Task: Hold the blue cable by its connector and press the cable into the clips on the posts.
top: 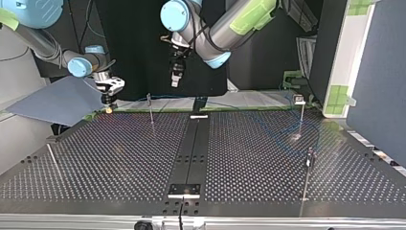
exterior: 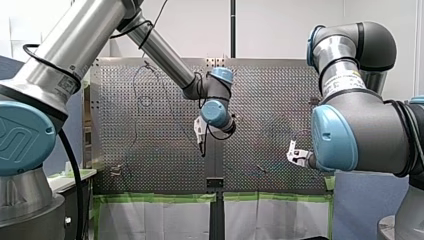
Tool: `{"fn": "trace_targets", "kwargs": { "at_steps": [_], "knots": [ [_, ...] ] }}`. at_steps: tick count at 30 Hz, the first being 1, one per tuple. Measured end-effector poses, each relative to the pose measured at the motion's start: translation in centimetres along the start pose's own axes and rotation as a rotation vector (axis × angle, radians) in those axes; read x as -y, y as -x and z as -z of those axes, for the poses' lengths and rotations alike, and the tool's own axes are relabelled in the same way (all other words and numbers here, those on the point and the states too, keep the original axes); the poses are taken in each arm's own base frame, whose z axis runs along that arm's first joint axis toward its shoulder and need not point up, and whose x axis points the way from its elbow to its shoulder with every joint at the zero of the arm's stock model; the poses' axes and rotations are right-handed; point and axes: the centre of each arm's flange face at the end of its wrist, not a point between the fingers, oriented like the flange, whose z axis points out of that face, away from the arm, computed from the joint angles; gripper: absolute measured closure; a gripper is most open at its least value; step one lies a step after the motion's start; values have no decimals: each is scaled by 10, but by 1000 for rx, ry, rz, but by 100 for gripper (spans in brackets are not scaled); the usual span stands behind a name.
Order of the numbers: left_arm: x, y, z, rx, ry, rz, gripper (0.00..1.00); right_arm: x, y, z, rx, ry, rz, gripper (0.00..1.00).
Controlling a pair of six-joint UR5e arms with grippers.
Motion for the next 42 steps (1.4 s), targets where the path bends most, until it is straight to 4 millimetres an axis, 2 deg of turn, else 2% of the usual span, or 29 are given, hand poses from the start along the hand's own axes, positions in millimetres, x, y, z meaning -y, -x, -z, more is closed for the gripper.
{"fn": "trace_targets", "kwargs": {
  "at_steps": [9,25,33,36,42],
  "knots": [
    [-7,18,21,66,-3,27,0,1,-12,-2,-3,27,36,100],
    [-23,48,63,189,-12,54,0,20,-90,3,-36,46,76,100],
    [-37,61,84,257,29,56,0,31,-101,4,-37,32,90,100],
    [-44,62,90,277,54,53,0,36,-104,5,-34,27,101,100],
    [-59,49,100,289,95,39,0,47,-119,8,-42,18,131,100]
  ]
}}
